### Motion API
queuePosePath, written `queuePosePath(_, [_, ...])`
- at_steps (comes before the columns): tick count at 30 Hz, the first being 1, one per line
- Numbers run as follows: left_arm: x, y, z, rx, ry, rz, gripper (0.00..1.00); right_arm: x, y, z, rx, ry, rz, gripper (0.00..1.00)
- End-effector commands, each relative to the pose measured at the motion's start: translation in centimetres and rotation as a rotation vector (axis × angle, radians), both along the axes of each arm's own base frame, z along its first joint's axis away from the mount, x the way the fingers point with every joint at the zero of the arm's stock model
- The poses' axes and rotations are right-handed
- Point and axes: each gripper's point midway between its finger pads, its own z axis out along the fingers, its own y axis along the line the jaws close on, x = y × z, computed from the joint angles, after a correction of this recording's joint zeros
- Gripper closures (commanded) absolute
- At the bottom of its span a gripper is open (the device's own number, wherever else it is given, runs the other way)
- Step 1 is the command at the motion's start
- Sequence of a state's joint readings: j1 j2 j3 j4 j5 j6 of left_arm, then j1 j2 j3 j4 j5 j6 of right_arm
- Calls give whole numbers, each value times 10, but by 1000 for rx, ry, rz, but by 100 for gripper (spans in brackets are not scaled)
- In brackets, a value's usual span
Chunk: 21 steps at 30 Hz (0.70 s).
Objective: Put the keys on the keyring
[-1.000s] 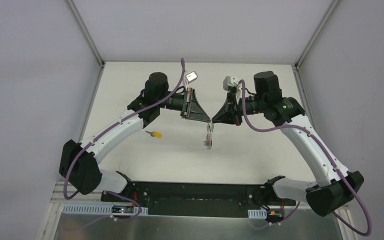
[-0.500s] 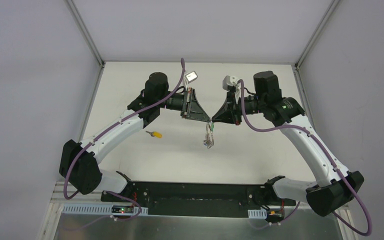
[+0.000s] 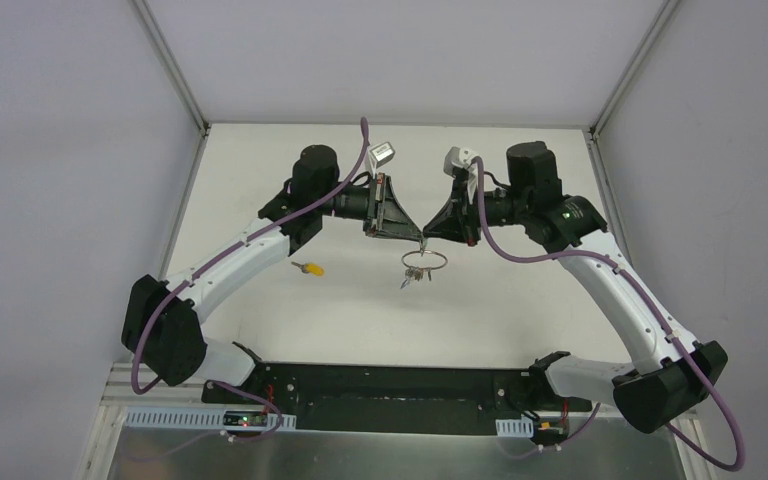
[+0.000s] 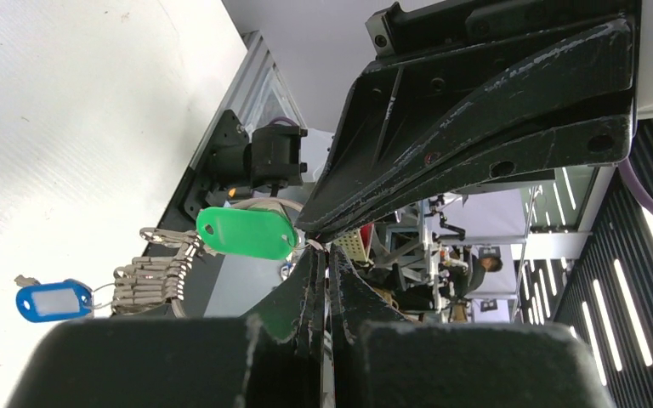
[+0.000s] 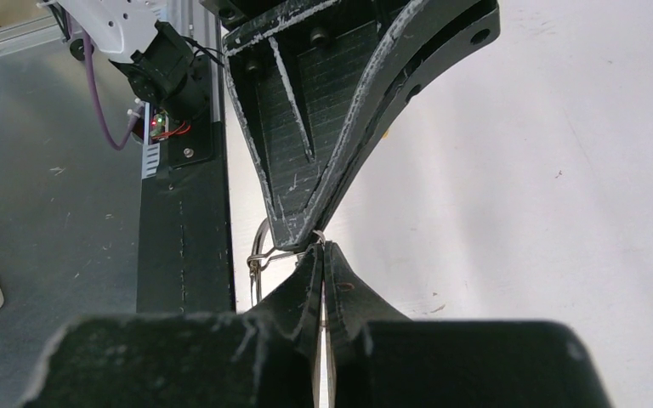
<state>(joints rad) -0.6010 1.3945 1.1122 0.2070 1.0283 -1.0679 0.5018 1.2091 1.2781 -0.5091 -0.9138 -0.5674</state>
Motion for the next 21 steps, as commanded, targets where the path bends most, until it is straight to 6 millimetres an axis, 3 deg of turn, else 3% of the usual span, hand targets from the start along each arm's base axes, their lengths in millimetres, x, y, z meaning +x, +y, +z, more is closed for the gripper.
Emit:
queuePosePath(1, [-4,-5,14,-54,-31,-17,100,7,7,19,50,-85,-6,100])
queuePosePath(21, [-16,2,6,-42,-99,-91,100,13,2,23,57,-120,-59,100])
